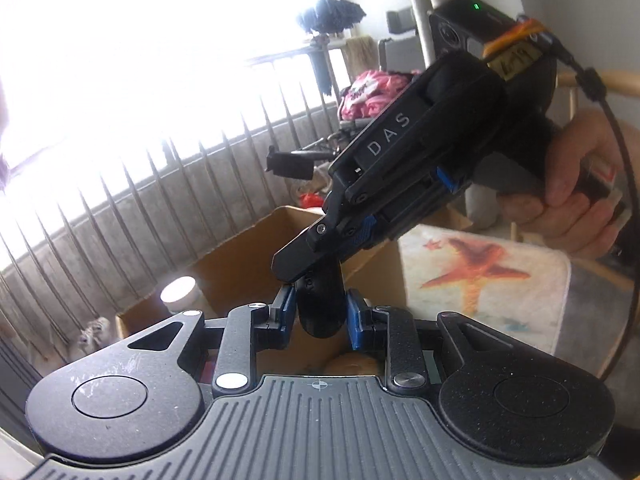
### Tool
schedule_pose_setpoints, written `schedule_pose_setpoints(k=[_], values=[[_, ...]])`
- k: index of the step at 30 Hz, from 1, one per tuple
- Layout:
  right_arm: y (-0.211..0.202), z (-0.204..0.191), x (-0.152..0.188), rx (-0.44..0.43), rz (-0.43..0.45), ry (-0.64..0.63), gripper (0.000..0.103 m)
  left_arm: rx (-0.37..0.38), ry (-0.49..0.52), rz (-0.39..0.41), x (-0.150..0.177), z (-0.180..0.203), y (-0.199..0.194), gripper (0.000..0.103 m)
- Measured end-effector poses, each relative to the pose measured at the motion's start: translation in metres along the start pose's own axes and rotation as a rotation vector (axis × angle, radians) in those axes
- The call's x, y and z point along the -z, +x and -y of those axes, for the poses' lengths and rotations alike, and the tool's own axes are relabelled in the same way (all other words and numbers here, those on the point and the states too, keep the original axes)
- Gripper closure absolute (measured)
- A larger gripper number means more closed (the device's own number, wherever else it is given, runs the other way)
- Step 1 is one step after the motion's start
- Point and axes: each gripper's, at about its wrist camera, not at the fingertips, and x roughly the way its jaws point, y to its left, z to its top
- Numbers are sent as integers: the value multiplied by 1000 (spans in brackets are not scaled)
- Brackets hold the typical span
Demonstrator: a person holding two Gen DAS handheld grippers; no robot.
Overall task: Organize rigid objects
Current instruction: 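Carry the black case into the box and open the right gripper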
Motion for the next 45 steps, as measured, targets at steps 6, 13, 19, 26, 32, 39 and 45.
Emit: schedule_pose_setpoints(k=[6, 13, 19, 26, 32, 39, 45], values=[[83, 8, -85, 82, -62, -53, 85, -2, 196, -238, -15, -57, 96, 79], [165, 65, -116, 167, -207, 23, 85, 99, 300, -455, 10, -87, 170, 79], [194, 90, -125, 197, -299, 51, 83, 153, 367, -552, 24, -90, 194, 79], [219, 91, -123, 304, -387, -54, 78, 112, 429, -662, 35, -91, 219, 89], [241, 93, -118, 330, -450, -71, 79, 113, 431, -684, 37, -93, 218, 89], [242, 96, -118, 328, -437, -41, 79, 105, 404, -655, 36, -101, 195, 88], [231, 85, -118, 372, -412, -77, 46, 84, 377, -650, 42, -115, 174, 88]])
